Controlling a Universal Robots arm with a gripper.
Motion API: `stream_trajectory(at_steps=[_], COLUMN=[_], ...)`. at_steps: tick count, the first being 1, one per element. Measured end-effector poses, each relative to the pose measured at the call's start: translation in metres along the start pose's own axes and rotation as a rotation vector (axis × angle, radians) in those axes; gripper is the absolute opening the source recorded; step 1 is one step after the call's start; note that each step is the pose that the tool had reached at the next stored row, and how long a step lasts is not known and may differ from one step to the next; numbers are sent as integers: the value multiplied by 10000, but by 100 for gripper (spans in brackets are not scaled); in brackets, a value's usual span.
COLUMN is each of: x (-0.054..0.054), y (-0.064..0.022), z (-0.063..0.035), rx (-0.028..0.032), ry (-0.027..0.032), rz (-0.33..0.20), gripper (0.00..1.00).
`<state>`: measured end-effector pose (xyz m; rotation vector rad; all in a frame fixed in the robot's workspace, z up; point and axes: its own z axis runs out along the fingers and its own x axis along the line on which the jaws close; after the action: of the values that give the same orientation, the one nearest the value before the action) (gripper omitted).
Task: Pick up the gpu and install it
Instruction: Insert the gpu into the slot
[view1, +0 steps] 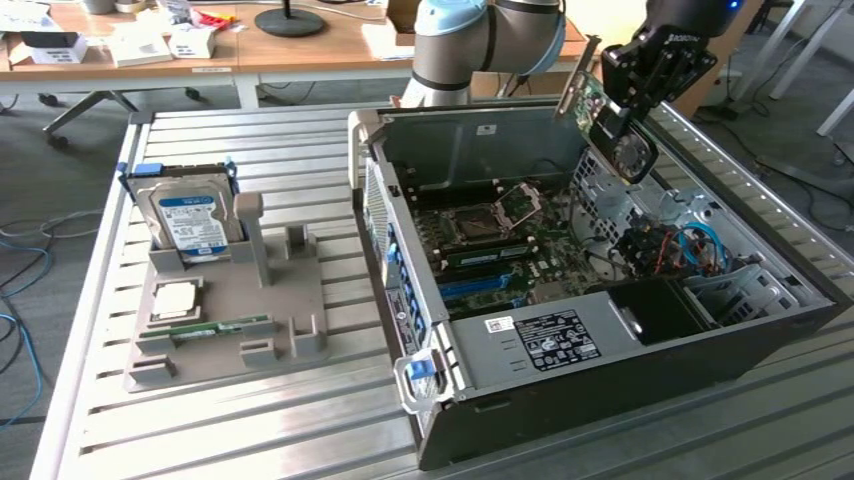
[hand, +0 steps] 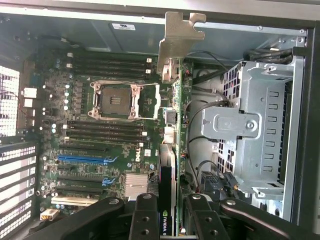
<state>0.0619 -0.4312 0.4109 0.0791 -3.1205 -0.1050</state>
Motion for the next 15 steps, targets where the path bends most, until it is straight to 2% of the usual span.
stream_trajectory(at_steps=[7, 15], x=[0, 0], y=[0, 0], z=[0, 2], rx=[4, 21], ry=[12, 85], rz=[-170, -1249], gripper=[26, 26])
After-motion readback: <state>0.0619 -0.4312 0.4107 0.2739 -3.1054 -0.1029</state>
